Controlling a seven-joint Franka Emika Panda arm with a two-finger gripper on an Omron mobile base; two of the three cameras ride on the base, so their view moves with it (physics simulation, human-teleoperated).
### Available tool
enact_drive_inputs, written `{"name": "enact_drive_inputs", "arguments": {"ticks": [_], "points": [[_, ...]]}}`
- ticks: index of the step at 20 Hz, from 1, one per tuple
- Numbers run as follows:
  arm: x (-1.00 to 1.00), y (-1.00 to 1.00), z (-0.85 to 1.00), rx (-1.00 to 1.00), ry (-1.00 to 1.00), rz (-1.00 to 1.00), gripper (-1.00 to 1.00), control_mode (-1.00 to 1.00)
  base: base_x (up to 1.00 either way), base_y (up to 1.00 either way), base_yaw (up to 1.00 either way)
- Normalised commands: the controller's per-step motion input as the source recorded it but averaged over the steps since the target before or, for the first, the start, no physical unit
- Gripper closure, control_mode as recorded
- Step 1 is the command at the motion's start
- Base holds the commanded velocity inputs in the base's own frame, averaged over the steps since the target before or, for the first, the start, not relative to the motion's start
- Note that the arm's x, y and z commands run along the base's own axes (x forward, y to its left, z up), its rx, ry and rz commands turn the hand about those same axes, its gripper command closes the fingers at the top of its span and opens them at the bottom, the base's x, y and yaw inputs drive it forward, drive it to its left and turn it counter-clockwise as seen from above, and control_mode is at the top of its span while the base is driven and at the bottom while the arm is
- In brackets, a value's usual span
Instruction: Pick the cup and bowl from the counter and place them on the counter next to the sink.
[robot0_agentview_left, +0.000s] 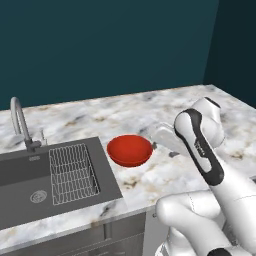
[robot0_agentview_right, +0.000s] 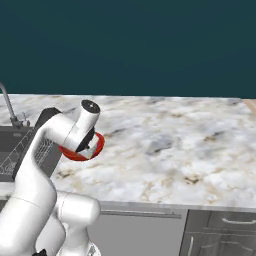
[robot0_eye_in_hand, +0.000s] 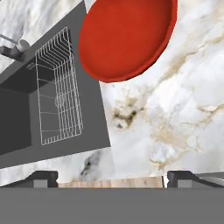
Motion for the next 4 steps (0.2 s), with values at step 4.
{"name": "enact_drive_inputs", "arguments": {"ticks": [4], "points": [[-0.72,-0.06,0.01,-0.03,-0.05,0.00,-1.00,-1.00,0.00,0.00,0.00]]}}
